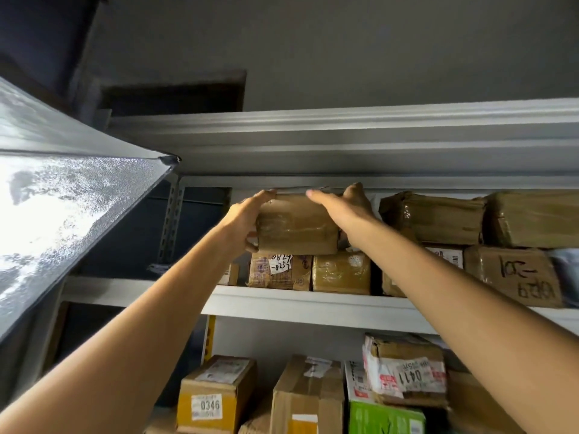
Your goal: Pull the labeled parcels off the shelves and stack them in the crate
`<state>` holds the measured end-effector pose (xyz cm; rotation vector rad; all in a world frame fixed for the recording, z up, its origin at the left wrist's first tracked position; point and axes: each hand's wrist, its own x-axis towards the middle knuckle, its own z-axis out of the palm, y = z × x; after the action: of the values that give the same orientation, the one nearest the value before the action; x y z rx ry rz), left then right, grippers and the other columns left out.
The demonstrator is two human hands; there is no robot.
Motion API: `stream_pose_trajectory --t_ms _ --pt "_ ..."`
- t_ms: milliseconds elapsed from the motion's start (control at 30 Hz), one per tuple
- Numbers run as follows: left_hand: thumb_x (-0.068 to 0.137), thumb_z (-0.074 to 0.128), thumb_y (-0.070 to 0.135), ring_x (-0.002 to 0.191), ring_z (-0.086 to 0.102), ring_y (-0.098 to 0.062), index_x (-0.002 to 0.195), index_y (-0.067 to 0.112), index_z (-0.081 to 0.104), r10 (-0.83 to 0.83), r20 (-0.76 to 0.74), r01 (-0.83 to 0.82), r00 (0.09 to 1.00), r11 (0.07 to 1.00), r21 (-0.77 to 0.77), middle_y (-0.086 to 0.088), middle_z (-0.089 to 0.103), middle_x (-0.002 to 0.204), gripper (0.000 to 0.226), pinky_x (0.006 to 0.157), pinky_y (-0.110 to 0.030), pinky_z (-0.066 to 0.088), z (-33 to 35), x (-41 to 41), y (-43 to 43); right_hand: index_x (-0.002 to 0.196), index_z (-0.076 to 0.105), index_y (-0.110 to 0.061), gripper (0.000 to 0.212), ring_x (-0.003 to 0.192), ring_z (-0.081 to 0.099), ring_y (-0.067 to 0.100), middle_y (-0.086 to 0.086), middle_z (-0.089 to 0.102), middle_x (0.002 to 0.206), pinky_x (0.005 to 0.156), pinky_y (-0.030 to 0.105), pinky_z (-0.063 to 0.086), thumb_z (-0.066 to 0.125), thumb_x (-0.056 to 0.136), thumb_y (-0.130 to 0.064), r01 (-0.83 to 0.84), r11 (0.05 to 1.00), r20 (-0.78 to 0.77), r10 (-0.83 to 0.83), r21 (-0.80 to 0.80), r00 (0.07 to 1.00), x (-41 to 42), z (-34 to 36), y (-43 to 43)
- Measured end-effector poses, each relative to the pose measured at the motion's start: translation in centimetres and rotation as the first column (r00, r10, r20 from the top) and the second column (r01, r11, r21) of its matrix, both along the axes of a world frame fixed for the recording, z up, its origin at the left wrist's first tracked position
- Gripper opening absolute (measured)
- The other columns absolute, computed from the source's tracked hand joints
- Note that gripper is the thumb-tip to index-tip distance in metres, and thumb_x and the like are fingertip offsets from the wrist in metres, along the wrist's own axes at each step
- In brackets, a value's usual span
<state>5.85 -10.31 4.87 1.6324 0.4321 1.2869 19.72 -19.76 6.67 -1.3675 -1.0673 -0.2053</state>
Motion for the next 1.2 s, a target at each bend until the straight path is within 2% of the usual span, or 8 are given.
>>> stream_pose_trajectory --t_ms 133,233,433,533,633,767,967,1200 --pt "0.092 0.061 0.035 0.107 0.059 -0.032 0.131 0.022 0.052 -0.105 0.031 0.101 0.994 0.987 0.122 -0.008 0.060 0.113 0.042 0.094 -0.053 0.050 -3.2 -1.1 0.3 0.152 0.025 -0.019 0.097 0.124 0.051 0.025 0.006 0.047 0.145 0.103 0.044 0.046 0.081 0.075 -0.034 -0.276 0.959 -0.066 0.272 -0.065 0.960 0.6 -2.6 -1.3" --pt "0.082 0.070 0.030 0.109 0.060 -0.030 0.131 0.025 0.052 -0.191 0.093 0.167 0.977 0.961 0.220 -0.007 0.061 0.117 0.053 0.085 -0.042 0.056 -6.1 -1.8 0.3 0.154 0.018 -0.025 0.102 0.134 0.039 0.018 -0.004 0.047 0.144 0.112 0.034 0.031 0.082 0.074 -0.025 -0.367 0.927 0.046 0.371 -0.080 0.927 1.0 -5.5 -2.6" --pt "0.052 0.083 0.031 0.109 0.064 -0.021 0.129 0.034 0.053 -0.226 0.145 0.188 0.963 0.953 0.239 0.000 0.067 0.117 0.083 0.084 -0.034 0.055 -12.2 -2.4 -1.5 0.152 0.022 -0.030 0.109 0.099 0.047 -0.022 -0.029 0.047 0.115 0.081 0.000 0.040 0.085 0.067 -0.008 -0.453 0.890 0.118 0.455 -0.042 0.883 2.1 -11.4 -4.9" --pt "0.046 0.085 0.029 0.114 0.062 -0.018 0.141 0.043 0.042 -0.220 0.151 0.181 0.964 0.954 0.239 0.007 0.065 0.121 0.105 0.094 -0.041 0.051 -14.7 -2.7 -2.5 0.151 0.021 -0.028 0.113 0.122 0.043 -0.007 -0.030 0.041 0.127 0.085 0.002 0.038 0.088 0.062 -0.007 -0.454 0.889 0.151 0.457 -0.055 0.876 2.3 -13.8 -5.8" --pt "0.049 0.085 0.019 0.120 0.060 -0.024 0.141 0.043 0.042 -0.262 0.124 0.223 0.957 0.939 0.263 0.004 0.060 0.132 0.104 0.097 -0.047 0.051 -16.1 -3.2 -3.9 0.149 0.021 -0.033 0.114 0.123 0.038 -0.017 -0.027 0.035 0.141 0.093 0.000 0.035 0.088 0.061 -0.003 -0.471 0.880 0.214 0.472 -0.061 0.855 2.1 -15.0 -7.0" --pt "0.056 0.083 0.009 0.121 0.059 -0.026 0.142 0.042 0.042 -0.264 0.100 0.228 0.959 0.932 0.282 0.004 0.060 0.133 0.100 0.098 -0.050 0.050 -16.1 -3.8 -5.3 0.150 0.025 -0.033 0.112 0.127 0.047 -0.006 -0.021 0.053 0.137 0.107 0.024 0.042 0.087 0.061 -0.003 -0.491 0.870 0.229 0.487 -0.047 0.843 2.3 -15.4 -8.5" --pt "0.059 0.077 0.001 0.118 0.061 -0.025 0.141 0.039 0.043 -0.295 0.112 0.250 0.949 0.919 0.304 0.002 0.063 0.129 0.097 0.080 -0.032 0.059 -16.4 -2.4 -7.9 0.151 0.027 -0.030 0.112 0.122 0.045 -0.016 -0.041 0.054 0.120 0.104 0.018 0.042 0.089 0.058 -0.017 -0.412 0.911 0.283 0.399 -0.015 0.872 3.0 -16.5 -11.7" --pt "0.069 0.074 -0.003 0.119 0.060 -0.027 0.149 0.033 0.034 -0.499 0.037 0.451 0.866 0.810 0.375 -0.006 0.060 0.133 0.096 0.084 -0.036 0.057 -18.6 3.3 -12.9 0.149 0.033 -0.031 0.105 0.124 0.050 -0.007 -0.021 0.057 0.134 0.099 0.016 0.045 0.087 0.059 -0.017 -0.276 0.960 0.211 0.263 0.037 0.942 6.2 -20.2 -19.5"
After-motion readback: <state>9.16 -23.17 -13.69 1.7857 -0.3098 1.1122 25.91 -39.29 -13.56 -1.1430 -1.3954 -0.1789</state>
